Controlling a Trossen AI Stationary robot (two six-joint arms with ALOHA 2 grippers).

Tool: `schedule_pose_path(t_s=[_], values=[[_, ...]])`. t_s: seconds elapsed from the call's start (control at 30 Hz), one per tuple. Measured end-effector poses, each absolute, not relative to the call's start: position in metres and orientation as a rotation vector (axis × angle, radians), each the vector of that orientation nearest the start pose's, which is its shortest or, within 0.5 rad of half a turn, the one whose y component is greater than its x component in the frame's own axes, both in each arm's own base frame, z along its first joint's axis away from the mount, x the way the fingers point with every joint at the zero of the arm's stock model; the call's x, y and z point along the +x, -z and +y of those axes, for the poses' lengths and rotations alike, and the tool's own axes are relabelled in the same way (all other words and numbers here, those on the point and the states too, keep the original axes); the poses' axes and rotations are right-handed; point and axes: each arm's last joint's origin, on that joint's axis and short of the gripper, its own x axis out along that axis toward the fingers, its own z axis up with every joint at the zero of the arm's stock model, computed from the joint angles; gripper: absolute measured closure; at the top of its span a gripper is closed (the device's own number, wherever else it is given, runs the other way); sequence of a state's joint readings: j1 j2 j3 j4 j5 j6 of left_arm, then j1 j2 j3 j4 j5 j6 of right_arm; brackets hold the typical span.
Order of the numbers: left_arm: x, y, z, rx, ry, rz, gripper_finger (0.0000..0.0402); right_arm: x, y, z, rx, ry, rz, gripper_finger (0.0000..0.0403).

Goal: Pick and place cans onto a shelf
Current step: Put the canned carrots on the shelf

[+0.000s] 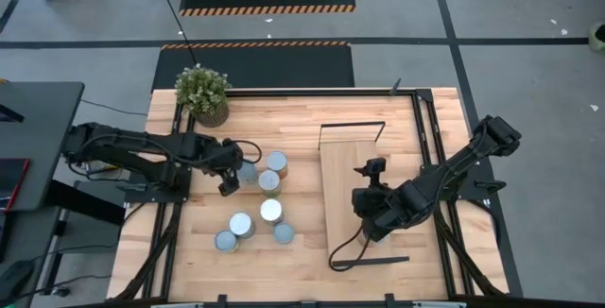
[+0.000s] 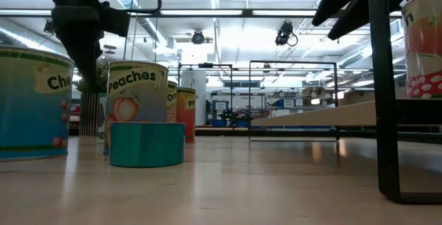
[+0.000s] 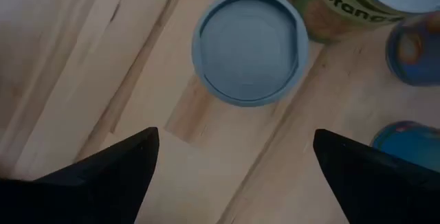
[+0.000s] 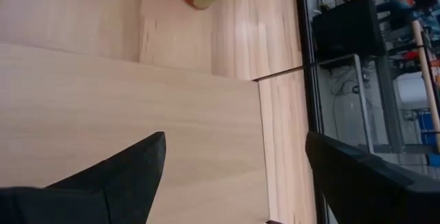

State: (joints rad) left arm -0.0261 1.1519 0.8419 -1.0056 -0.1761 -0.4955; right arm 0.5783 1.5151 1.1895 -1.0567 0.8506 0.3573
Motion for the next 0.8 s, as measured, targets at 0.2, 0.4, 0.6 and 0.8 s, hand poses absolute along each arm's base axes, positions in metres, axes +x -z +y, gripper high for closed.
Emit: schedule_pose_path(t_s=[0.2, 0.4, 0.6, 0.8], values=[[0.2, -0.221, 0.002, -0.195, -0.447, 1.301, 0.0008, 0.223, -0.278, 0.129, -0.538, 0.409, 0.871, 0.0046], [0.215, -0.201, 0.009, -0.134, -0.452, 1.389, 0.0008, 0.207, -0.289, 0.125, -0.468, 0.38, 0.785, 0.0046], [0.23, -0.182, 0.023, -0.193, -0.416, 1.418, 0.0008, 0.196, -0.3, 0.122, -0.385, 0.355, 0.71, 0.0046], [0.237, -0.168, 0.031, -0.243, -0.37, 1.461, 0.0016, 0.195, -0.297, 0.125, -0.364, 0.345, 0.682, 0.0046]])
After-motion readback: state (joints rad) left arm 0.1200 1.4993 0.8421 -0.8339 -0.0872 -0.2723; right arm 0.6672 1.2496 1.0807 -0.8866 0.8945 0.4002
